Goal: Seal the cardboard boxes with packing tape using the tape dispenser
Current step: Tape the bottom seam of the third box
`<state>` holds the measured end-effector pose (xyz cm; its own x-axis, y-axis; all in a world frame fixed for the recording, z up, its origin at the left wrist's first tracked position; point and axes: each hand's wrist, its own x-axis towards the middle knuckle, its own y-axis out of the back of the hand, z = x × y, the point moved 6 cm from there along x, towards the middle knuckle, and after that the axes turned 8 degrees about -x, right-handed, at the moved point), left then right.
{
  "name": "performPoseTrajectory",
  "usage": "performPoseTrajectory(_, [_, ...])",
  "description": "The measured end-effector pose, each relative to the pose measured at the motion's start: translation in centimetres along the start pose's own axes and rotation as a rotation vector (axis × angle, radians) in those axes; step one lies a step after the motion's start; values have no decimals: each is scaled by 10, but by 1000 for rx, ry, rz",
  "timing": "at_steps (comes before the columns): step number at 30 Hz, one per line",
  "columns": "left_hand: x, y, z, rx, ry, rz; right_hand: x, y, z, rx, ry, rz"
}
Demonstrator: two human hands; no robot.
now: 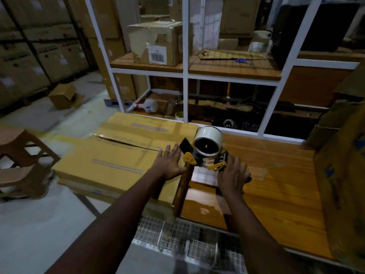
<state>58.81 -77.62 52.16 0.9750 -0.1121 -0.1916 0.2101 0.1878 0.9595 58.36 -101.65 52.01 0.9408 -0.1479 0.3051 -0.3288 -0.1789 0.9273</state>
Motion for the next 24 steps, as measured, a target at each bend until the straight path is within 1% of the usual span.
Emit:
performPoseTrajectory(3, [1,0,1,9,14,0,-6,-3,40,6,-68,-39])
performPoseTrajectory(6, [-1,0,3,2,19,-1,-13,-5,58,-24,-33,-39])
performPoseTrajectory(10, [-3,-1,5,6,17,-18,-11,-5,44,-132,59,-70])
performPoseTrajectory(12, [-5,-2,6,12,-9,-23,-8,-3,37,-147,84,-64])
performPoseTrajectory(17, [-11,-6,9,50,-68,-28,-6,-7,27,-165,93,-95])
performPoseTrajectory(24, [-6,-14,10,50,-77,-51,-12,-15,5,-137,74,-180])
